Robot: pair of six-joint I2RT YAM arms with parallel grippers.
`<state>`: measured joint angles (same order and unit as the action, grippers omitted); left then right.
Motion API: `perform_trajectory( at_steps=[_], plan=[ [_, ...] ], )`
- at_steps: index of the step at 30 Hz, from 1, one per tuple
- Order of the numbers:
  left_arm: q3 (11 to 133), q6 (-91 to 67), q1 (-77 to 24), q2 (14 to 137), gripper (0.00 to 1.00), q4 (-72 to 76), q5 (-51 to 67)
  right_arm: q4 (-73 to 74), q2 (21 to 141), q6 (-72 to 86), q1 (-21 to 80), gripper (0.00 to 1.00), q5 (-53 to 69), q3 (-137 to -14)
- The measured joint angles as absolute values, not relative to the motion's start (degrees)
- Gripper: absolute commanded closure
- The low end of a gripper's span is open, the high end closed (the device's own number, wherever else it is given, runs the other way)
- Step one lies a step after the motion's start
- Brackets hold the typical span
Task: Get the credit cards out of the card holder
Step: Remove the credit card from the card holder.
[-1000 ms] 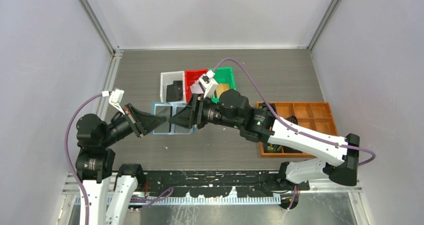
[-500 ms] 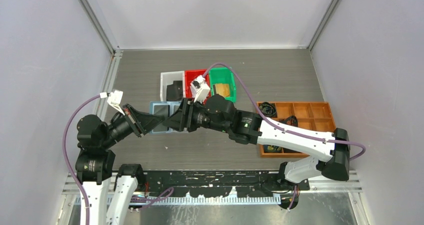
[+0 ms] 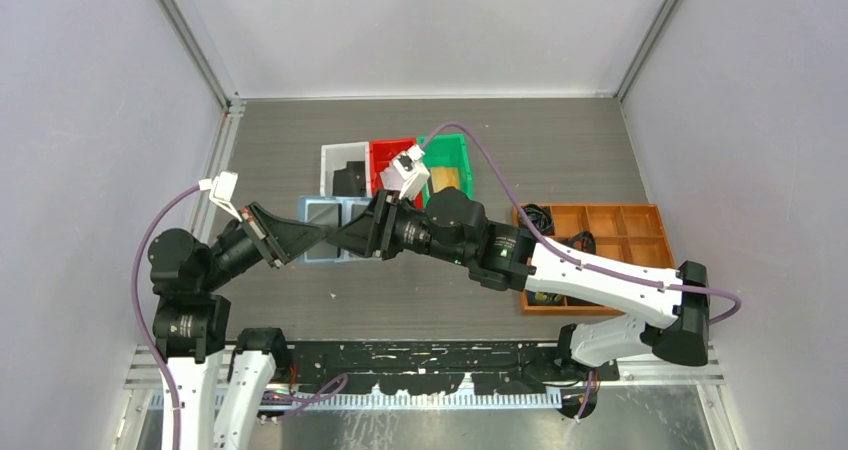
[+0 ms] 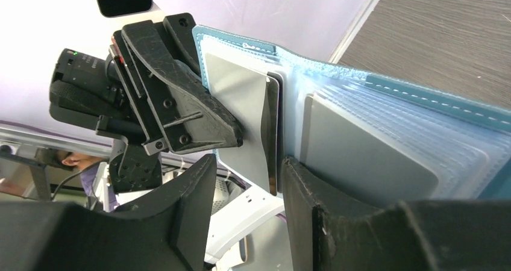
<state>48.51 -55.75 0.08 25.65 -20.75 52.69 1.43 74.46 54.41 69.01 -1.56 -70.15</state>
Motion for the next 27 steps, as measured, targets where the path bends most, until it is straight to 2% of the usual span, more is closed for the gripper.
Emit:
perform_trajectory(
  at_steps=[11, 21, 27],
  plan=[
    [48.51, -61.30, 0.78, 25.65, 1.00, -17.82, 52.73, -15.16, 73.10, 61.28, 65.91, 0.51, 6.57, -61.34],
    [48.62, -62.76, 0.89, 25.61, 1.00, -16.19, 53.52, -15.29, 72.27, 60.84, 66.00, 0.50, 6.11, -61.28],
    [48.69, -60.93, 0.89, 24.45, 1.00, -14.09, 56.01, -9.32, 71.13, 56.97, 66.98, 0.49, 5.65, -64.51]
  ],
)
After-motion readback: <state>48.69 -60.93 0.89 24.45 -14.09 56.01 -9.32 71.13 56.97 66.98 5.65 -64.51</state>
